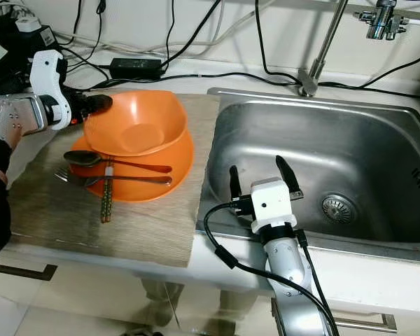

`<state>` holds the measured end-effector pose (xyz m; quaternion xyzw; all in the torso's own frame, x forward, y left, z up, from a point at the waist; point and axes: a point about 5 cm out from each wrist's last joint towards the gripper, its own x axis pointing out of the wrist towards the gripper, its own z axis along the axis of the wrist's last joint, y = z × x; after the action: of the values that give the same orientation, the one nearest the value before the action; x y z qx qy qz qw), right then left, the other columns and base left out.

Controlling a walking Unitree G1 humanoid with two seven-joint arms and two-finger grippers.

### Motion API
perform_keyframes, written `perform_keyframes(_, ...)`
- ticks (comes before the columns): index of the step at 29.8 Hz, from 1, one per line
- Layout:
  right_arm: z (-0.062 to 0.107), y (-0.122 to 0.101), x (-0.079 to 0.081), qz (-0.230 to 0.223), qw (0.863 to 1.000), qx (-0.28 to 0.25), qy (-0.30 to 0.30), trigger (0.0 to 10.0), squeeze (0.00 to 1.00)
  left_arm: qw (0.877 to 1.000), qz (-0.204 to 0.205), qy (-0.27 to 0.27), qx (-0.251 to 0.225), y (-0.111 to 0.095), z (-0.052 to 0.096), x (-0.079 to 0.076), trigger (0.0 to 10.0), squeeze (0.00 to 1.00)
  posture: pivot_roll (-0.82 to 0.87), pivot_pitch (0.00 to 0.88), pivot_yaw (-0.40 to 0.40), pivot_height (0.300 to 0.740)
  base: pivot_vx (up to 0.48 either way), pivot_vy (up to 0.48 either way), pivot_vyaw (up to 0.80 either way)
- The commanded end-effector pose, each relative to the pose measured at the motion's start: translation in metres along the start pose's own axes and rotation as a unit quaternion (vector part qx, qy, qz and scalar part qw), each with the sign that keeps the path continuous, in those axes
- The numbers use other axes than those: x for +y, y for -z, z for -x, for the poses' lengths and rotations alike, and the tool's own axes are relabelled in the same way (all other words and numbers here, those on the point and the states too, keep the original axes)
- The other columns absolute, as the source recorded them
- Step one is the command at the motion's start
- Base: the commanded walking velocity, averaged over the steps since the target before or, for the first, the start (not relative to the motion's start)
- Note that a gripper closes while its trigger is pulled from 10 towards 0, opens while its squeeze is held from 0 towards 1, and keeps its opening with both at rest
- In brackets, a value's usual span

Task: Kitchen organization

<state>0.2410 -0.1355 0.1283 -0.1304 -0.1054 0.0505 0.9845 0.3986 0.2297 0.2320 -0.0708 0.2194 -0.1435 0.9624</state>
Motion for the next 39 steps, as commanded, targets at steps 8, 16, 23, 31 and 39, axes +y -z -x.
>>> perform_keyframes(8,0.006,0.021,0.002,0.004,0.999,0.052,-0.006,10.0,0.00,1.000,-0.007,0.003,0.022,0.007,-0.004,-0.003,10.0,0.00,-0.02,0.018,0.036,0.740,0.000,0.000,0.00)
perform_keyframes(16,0.006,0.020,0.000,0.005,0.999,0.050,-0.005,10.0,0.00,1.000,-0.008,0.004,0.008,0.004,-0.006,-0.005,0.0,0.00,-0.02,0.018,0.034,0.740,0.000,0.000,0.00)
perform_keyframes(23,0.006,0.019,0.001,0.004,0.999,0.050,-0.006,10.0,0.00,1.000,-0.008,0.010,0.002,0.004,-0.007,-0.007,0.0,0.00,-0.02,0.019,0.034,0.740,0.000,0.000,0.00)
perform_keyframes(31,0.007,0.019,0.002,0.003,0.999,0.051,-0.006,10.0,0.00,1.000,-0.021,0.010,-0.004,0.005,-0.008,-0.008,0.0,0.00,-0.02,0.024,0.035,0.740,0.000,0.000,0.00)
perform_keyframes(39,0.007,0.019,0.002,0.002,0.999,0.052,-0.006,10.0,0.00,0.999,-0.023,0.012,-0.028,0.003,-0.010,-0.010,0.0,0.00,-0.03,0.028,0.035,0.740,0.000,0.000,0.00)
